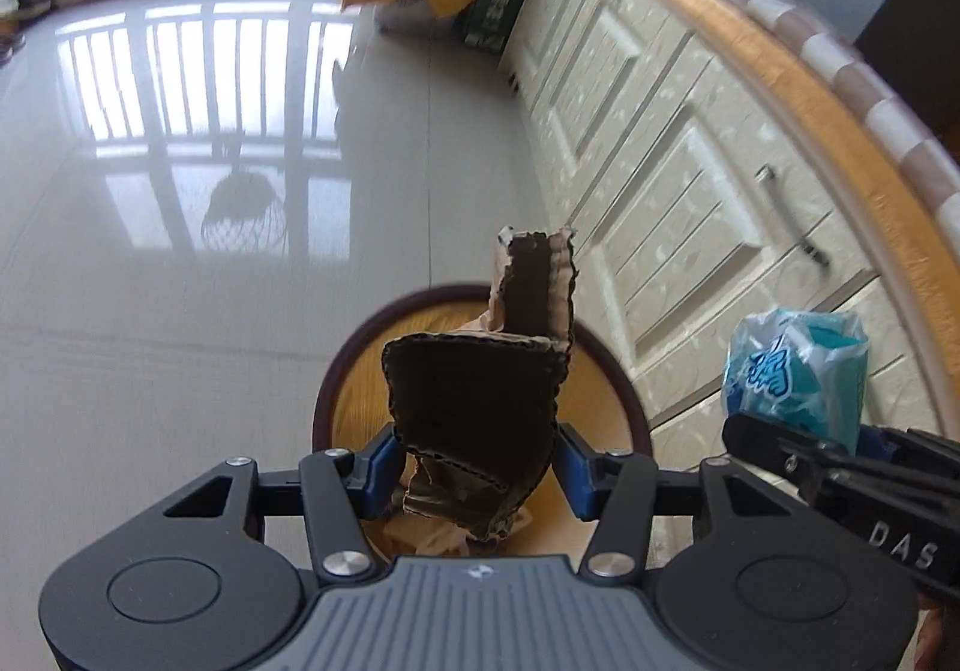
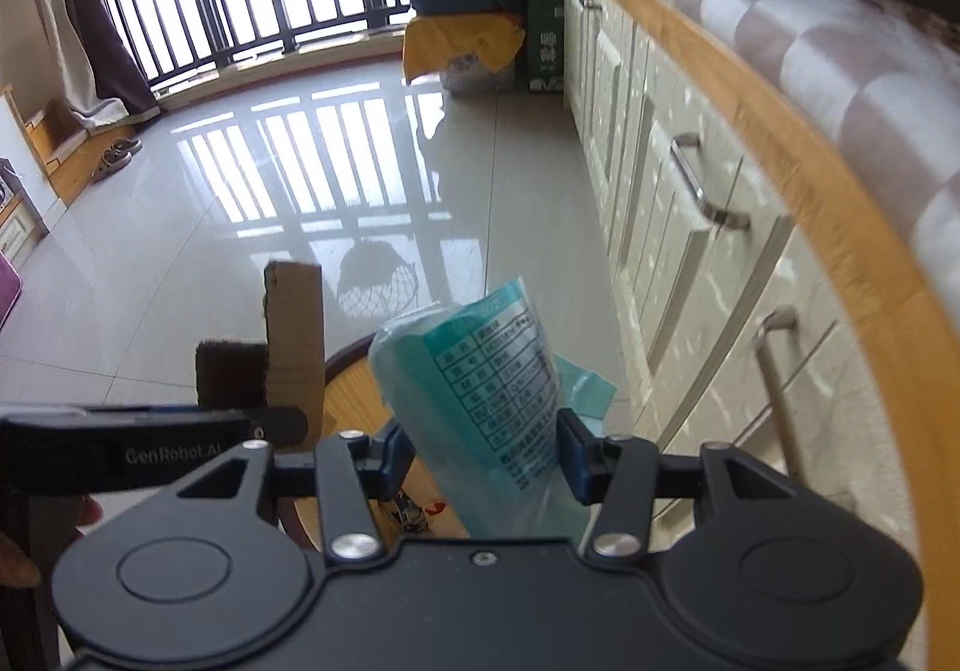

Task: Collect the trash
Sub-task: 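Carry the cardboard and tissue packet with both tools over the wastebasket, then open right tool dropping the tissue packet while left tool drops the cardboard, then move both open tools back toward the red snack packet and teal cap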

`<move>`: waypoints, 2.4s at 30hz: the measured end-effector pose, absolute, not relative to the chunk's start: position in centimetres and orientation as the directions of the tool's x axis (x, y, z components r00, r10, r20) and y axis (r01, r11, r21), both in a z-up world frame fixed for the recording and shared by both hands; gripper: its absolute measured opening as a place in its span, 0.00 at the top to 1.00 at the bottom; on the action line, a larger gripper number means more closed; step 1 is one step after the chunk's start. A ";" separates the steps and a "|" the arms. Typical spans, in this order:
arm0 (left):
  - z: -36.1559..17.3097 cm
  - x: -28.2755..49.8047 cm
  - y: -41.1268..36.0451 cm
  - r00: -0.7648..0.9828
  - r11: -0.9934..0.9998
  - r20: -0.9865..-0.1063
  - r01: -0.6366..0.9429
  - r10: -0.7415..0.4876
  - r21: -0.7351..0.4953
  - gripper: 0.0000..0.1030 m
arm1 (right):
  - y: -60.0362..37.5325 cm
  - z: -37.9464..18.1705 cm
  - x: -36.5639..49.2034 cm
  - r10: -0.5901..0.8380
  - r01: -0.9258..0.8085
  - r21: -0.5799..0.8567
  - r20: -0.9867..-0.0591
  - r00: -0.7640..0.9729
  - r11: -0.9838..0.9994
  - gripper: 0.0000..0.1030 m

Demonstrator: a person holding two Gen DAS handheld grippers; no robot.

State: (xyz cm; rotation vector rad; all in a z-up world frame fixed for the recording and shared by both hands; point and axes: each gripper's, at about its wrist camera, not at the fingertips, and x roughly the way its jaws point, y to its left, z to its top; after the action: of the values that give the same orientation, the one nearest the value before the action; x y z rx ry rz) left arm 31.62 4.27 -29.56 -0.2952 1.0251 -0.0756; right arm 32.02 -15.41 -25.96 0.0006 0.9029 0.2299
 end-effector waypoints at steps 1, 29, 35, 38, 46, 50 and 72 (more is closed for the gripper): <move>-30.3 31.8 4.6 0.502 0.954 -0.841 -0.093 -0.202 -0.285 0.48 | -15.4 -26.5 32.5 0.202 -0.200 0.103 -0.787 0.583 0.974 0.51; -37.4 33.8 8.1 0.329 0.789 -0.884 -0.417 -0.331 -0.451 0.47 | -10.1 -33.8 43.4 0.217 -0.344 0.094 -0.915 0.340 0.934 0.36; -37.8 33.8 7.7 0.315 0.776 -0.891 -0.449 -0.328 -0.444 0.43 | -10.9 -33.7 43.5 0.221 -0.331 0.104 -0.915 0.337 0.938 0.33; -37.7 34.0 7.5 0.309 0.786 -0.896 -0.443 -0.319 -0.432 0.37 | -11.2 -33.8 43.4 0.214 -0.332 0.100 -0.921 0.327 0.938 0.33; -37.0 34.0 7.1 0.288 0.833 -0.920 -0.412 -0.265 -0.369 0.17 | -12.3 -33.9 43.0 0.207 -0.313 0.113 -0.935 0.286 0.943 0.29; -36.9 33.7 7.2 0.289 0.835 -0.920 -0.407 -0.266 -0.370 0.08 | -12.8 -33.8 42.5 0.197 -0.298 0.110 -0.940 0.279 0.948 0.25; -34.0 31.3 7.4 0.282 0.909 -0.948 -0.339 -0.148 -0.242 0.00 | -14.6 -31.3 38.6 0.173 -0.269 0.088 -0.934 0.311 0.959 0.01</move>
State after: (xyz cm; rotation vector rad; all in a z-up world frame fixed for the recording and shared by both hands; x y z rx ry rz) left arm 31.27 7.41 -33.97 -0.4421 1.2904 0.1338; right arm 38.61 -14.57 -31.28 -0.0896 1.2205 0.2926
